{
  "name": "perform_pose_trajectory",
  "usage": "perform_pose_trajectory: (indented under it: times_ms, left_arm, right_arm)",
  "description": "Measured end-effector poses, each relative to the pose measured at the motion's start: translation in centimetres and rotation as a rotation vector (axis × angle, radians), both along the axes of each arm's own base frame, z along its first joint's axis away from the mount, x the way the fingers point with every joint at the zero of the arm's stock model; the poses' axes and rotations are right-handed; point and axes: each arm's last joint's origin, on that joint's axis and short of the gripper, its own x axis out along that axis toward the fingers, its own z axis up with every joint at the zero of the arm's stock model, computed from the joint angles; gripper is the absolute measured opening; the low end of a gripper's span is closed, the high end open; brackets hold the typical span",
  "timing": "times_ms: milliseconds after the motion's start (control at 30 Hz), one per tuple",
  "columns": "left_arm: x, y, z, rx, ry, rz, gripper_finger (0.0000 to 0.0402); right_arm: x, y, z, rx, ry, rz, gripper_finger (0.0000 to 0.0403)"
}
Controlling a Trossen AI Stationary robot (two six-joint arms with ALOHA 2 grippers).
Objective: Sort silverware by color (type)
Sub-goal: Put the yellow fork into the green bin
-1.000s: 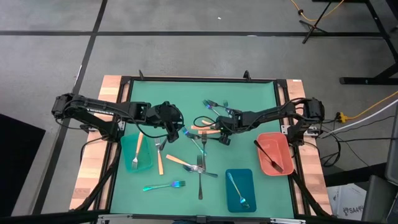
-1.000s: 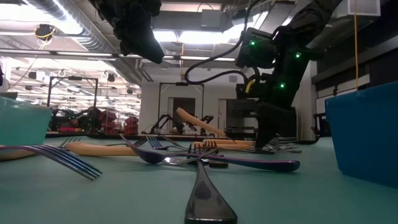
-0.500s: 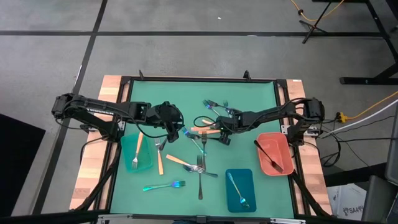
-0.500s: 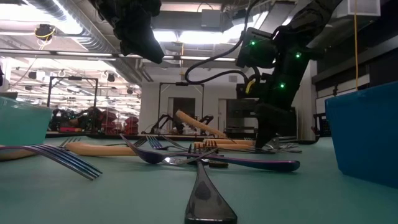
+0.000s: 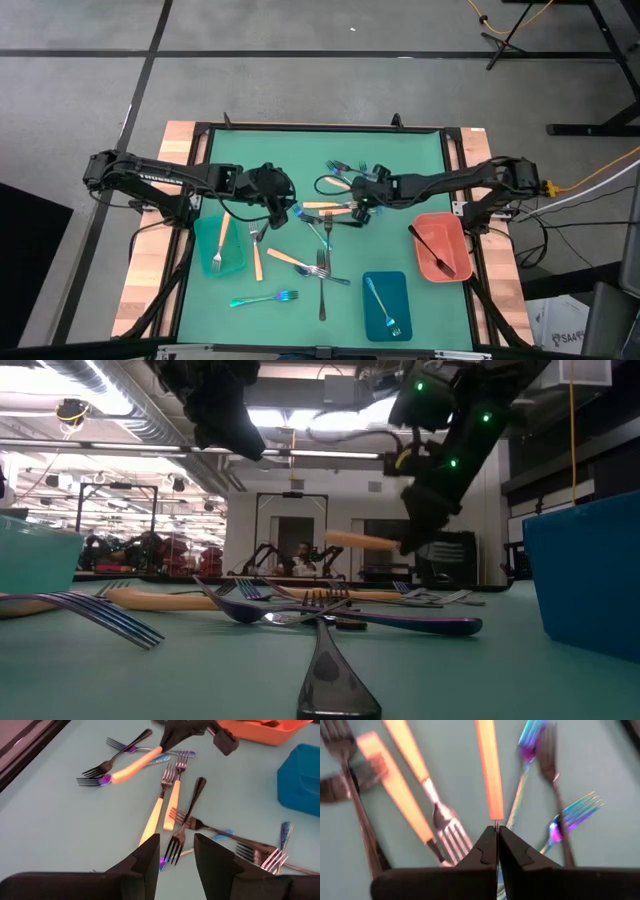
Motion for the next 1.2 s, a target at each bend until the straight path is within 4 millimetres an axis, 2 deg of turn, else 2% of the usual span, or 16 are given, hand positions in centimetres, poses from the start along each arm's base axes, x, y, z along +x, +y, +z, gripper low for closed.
perform_pose_trajectory:
  times_ms: [300,800,1200]
  left_arm:
    - [0.4,0.0,0.5,0.001,-0.065,0.000,0.0114]
    - [0.6,0.0,0.7,0.003,-0.092,0.001,0.0114]
    - [1.5,-0.2,2.3,0.092,-0.263,-0.064,0.0114]
  right_arm:
    - [0.9,0.0,2.8,-0.014,-0.247,0.011,0.0000]
    - [3.4,0.6,6.6,0.055,-0.696,0.283,0.0000]
    - [3.9,1.2,8.3,0.120,-0.876,0.486,0.0000]
